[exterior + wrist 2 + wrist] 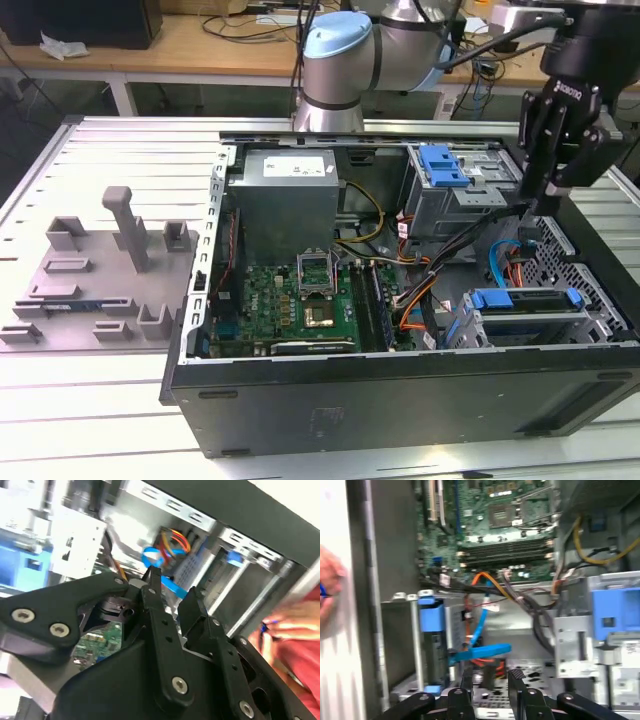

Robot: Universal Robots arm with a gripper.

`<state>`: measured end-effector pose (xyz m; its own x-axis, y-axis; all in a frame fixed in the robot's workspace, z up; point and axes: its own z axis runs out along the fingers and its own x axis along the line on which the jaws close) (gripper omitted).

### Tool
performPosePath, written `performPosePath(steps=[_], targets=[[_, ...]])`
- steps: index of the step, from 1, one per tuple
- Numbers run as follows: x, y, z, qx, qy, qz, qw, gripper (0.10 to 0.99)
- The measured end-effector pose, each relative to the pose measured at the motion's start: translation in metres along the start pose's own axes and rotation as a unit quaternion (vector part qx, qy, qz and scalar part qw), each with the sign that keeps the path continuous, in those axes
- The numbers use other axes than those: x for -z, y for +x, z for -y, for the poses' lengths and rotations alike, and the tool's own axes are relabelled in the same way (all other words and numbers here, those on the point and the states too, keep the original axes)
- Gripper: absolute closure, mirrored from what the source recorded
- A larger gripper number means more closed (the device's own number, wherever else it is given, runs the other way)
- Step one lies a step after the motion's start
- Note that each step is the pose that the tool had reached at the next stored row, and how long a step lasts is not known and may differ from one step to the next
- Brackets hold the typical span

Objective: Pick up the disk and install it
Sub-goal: 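Insert the first disk wire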

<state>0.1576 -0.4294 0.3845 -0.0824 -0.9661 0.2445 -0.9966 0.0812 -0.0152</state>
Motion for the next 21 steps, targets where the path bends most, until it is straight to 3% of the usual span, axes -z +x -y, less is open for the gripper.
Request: performPosePath(steps=[1, 2, 5, 8, 12, 14, 16, 17, 21], targets=[[-0.0001, 0.0, 0.0, -0.001, 0.0005, -0.0095, 1.0, 0.675], [-0.0009, -0.0013, 0.0003, -0.003, 0.001, -0.022, 0.9998, 0.675], [-0.0084, -0.0048, 0.0, -0.018, -0.003, -0.0238, 0.9995, 0.675], [-0.0089, -0.0116, -0.0004, -0.019, -0.0017, -0.0384, 0.9991, 0.675], [-0.0061, -0.0274, -0.0015, -0.019, 0.0015, -0.0766, 0.9969, 0.675], [-0.0048, -0.0357, -0.0021, -0.02, 0.0029, -0.0932, 0.9954, 0.675], [-0.0067, -0.0439, -0.0021, -0.02, 0.0034, -0.0985, 0.9949, 0.675], [-0.0116, -0.0453, -0.0015, -0.02, 0.0034, -0.0993, 0.9949, 0.675], [-0.0196, -0.0469, 0.0006, -0.02, 0.0035, -0.0994, 0.9949, 0.675]])
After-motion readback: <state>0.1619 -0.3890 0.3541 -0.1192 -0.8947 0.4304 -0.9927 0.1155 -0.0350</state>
